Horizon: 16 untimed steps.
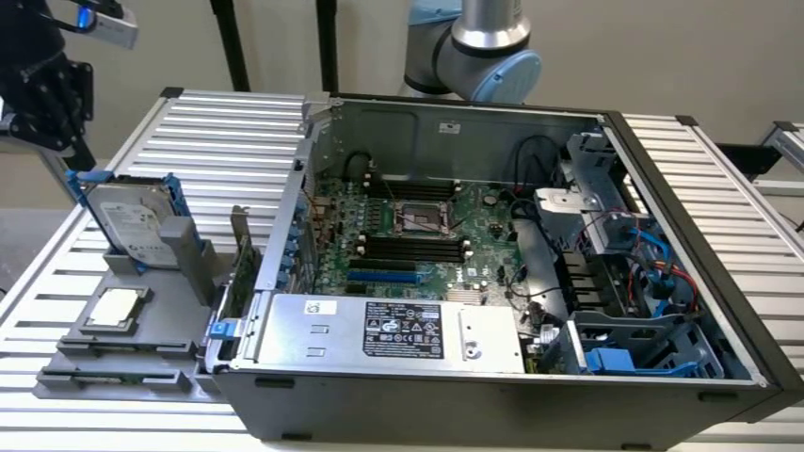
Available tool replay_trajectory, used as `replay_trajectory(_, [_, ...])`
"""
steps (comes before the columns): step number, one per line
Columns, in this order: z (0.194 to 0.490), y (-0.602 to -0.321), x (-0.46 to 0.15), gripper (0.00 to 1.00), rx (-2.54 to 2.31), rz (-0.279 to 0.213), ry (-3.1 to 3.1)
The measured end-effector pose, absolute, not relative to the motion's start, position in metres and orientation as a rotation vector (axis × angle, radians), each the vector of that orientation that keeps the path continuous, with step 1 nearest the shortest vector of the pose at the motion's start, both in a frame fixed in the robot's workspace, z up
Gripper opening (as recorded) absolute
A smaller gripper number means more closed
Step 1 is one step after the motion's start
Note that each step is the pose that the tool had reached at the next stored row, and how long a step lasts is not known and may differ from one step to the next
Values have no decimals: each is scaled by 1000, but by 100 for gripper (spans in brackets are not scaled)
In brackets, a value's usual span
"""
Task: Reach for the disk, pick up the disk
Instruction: 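Pick up the disk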
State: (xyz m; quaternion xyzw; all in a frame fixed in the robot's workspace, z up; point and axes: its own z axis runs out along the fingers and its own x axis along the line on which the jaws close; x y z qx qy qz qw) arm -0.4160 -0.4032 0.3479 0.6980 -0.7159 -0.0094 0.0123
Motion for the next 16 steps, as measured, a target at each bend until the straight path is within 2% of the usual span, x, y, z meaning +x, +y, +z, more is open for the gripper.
replay_trajectory(9, [348,-405,-407,12,2185,-29,-2222])
replay_trajectory(11, [348,-405,-407,24,2185,-29,-2222])
replay_trajectory(14, [348,-405,-407,30,2185,-29,-2222])
replay_trajectory(16, [348,-405,-407,42,2185,-29,-2222])
